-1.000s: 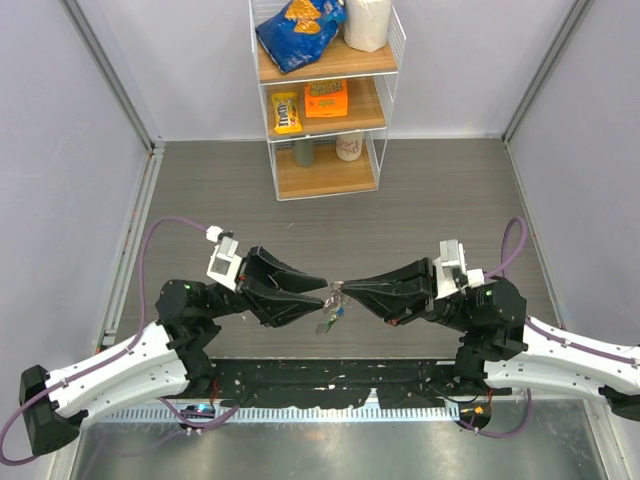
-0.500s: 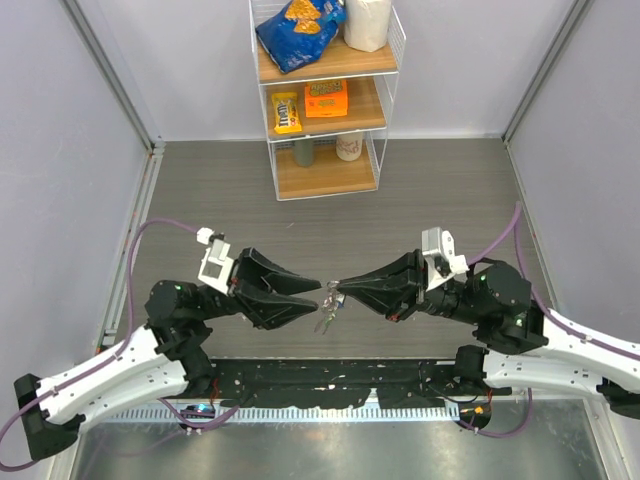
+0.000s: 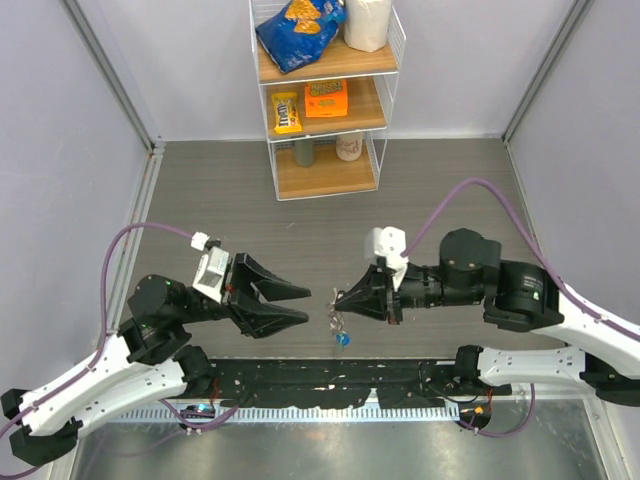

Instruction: Put the keys on the keyring

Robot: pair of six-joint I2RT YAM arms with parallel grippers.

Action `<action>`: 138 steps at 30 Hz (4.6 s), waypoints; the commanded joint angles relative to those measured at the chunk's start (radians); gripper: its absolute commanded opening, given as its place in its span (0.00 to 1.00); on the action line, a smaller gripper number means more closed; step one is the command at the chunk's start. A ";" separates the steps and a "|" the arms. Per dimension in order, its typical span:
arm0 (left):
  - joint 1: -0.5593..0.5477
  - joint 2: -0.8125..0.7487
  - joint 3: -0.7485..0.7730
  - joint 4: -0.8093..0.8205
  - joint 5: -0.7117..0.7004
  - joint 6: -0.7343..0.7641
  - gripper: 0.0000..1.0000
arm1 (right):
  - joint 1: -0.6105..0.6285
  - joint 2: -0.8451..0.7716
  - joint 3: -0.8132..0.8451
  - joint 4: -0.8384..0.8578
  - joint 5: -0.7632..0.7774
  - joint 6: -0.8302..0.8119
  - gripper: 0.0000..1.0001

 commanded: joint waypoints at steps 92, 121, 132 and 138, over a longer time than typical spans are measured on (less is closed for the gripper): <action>-0.079 0.026 -0.001 0.247 0.391 0.074 0.00 | 0.002 -0.168 -0.222 0.083 0.326 0.048 0.59; -0.116 0.023 -0.054 0.423 0.341 -0.013 0.00 | -0.257 0.071 -0.545 0.279 0.446 0.318 0.73; -0.116 -0.019 -0.126 0.368 0.210 0.046 0.00 | -0.282 0.386 -0.546 0.393 0.323 0.352 0.62; -0.117 -0.054 -0.142 0.333 0.189 0.062 0.00 | -0.205 0.466 -0.487 0.359 0.352 0.245 0.62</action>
